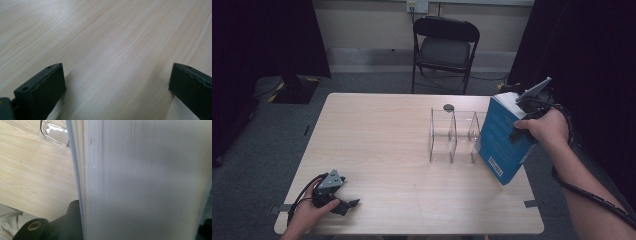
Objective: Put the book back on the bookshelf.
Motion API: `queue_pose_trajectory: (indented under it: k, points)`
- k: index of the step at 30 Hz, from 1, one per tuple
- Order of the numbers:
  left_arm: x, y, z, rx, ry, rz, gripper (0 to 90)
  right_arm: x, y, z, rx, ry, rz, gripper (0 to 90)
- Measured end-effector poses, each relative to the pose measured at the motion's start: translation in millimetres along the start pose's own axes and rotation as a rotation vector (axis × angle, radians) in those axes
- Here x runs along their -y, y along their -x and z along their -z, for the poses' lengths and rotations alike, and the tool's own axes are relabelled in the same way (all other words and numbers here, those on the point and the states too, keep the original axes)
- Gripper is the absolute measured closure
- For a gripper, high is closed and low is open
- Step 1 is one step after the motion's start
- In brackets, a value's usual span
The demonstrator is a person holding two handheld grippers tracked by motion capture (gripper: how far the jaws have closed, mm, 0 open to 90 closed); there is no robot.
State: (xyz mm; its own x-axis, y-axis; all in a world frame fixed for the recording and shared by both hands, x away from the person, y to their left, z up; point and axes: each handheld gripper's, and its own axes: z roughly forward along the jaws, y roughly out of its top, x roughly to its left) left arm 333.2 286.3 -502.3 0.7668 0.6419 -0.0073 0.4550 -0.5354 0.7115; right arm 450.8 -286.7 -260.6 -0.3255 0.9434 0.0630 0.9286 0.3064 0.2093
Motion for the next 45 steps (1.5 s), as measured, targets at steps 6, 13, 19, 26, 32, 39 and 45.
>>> queue_pose_trajectory:
  k: [6,13,19,26,32,39,45]
  points:
    - [0.0,0.0,0.0,0.001,0.000,0.000,0.0,-4.8,2.1,-0.7,0.014,-0.013,-0.009,61.7]
    - [0.0,-0.1,0.0,0.002,0.000,0.000,0.0,-10.7,3.2,-3.8,0.002,0.005,-0.033,61.6]
    - [0.1,-0.2,0.0,0.002,0.001,-0.001,0.0,-17.4,3.3,-6.1,-0.001,0.015,-0.050,61.6]
    - [0.1,-0.3,0.1,0.003,0.000,-0.002,0.0,-21.7,3.2,-6.7,0.013,0.022,-0.065,61.6]
    - [0.1,-0.1,0.1,0.001,0.001,-0.001,0.0,-24.2,2.1,-9.4,0.015,0.043,-0.091,61.6]
    - [0.2,-0.1,0.2,0.000,0.001,-0.002,0.0,-28.5,-1.2,-13.0,0.030,0.053,-0.108,61.6]
    - [0.6,0.0,-0.2,0.004,0.008,0.000,0.0,-32.7,-1.4,-15.4,0.031,0.052,-0.126,61.6]
